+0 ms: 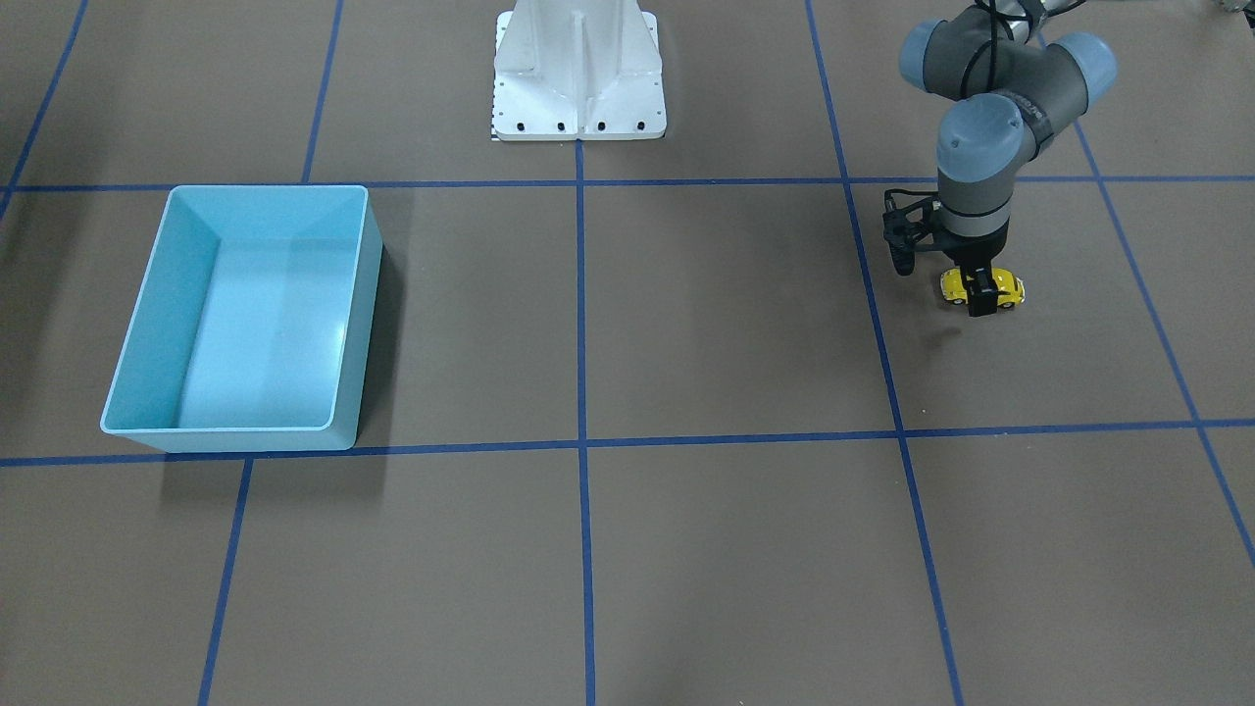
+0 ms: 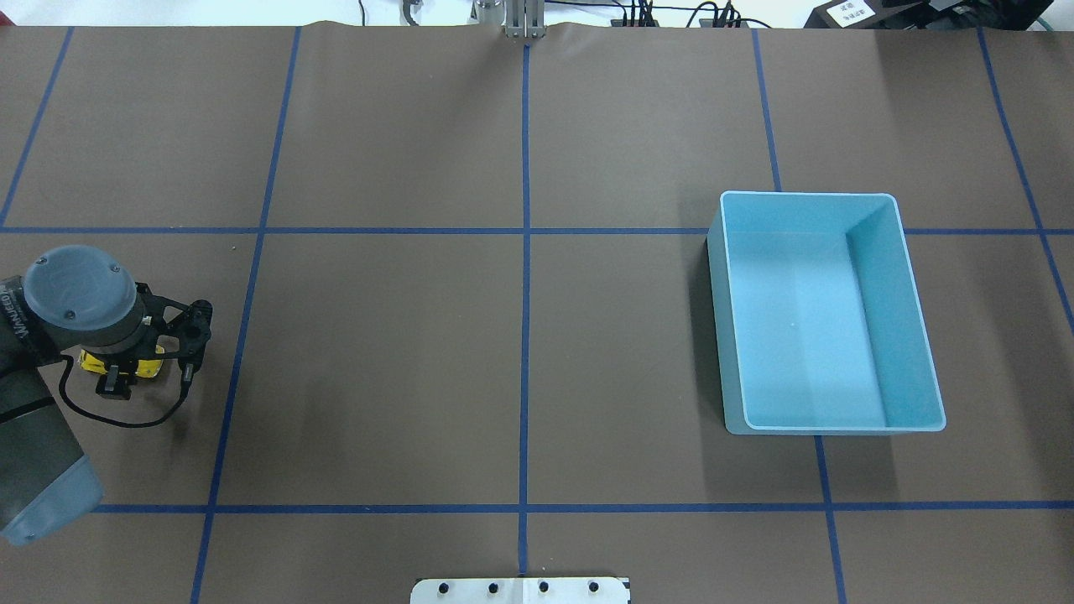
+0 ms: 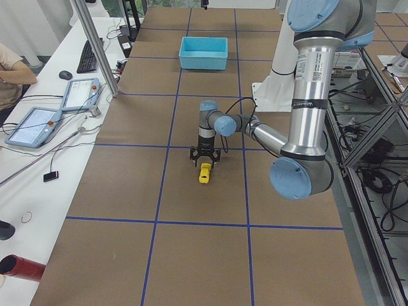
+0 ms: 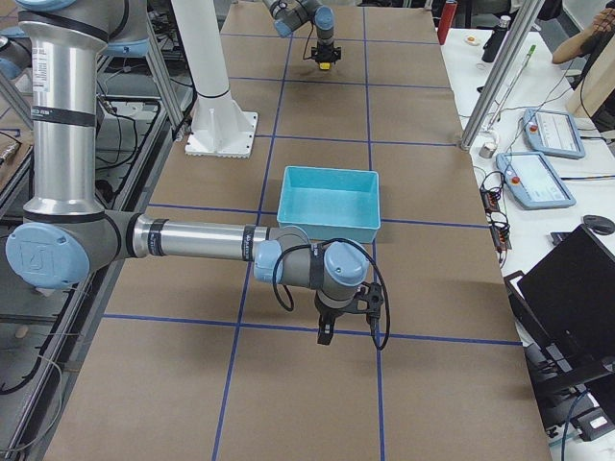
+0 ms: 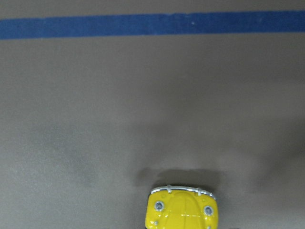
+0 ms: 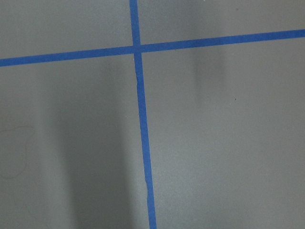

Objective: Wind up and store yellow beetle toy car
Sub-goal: 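Drag the car backward with the left gripper to wind it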

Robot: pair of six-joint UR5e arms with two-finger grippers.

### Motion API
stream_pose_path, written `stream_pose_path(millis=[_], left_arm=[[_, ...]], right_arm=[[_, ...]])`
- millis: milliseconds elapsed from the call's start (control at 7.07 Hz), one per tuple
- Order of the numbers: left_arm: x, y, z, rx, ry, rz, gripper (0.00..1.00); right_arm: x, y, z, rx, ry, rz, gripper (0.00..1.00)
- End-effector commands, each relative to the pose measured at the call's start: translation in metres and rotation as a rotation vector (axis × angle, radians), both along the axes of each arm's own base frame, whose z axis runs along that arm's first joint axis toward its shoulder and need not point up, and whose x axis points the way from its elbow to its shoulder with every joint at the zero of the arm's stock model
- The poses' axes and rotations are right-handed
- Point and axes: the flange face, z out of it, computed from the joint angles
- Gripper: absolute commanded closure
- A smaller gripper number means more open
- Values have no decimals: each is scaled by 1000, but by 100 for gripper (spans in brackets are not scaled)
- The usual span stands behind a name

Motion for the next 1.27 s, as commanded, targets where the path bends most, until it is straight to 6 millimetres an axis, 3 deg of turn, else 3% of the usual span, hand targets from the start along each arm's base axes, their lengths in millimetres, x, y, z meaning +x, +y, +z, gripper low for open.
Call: stream_pose_path(millis=[0,141,283,707,990,1131], left_arm=[[6,1,7,-30,21,17,18],[5,1,6,-32,29,21,42],[6,1,3,-30,34,22,74],[8,3,-14,-34,99,32,100],[7,8,-58,-5,173,17,100],[16,3,-73,-1,202,-5,100]], right_arm=[[1,-1,-2,5,8,0,1],[0,-2,-3,7,6,1,1],[-1,-8,-8,21,2,-2,1],[0,-12,-17,36,7,7,1],[1,-3,-9,15,5,9,1],[1,-4,-10,21,6,8,1]])
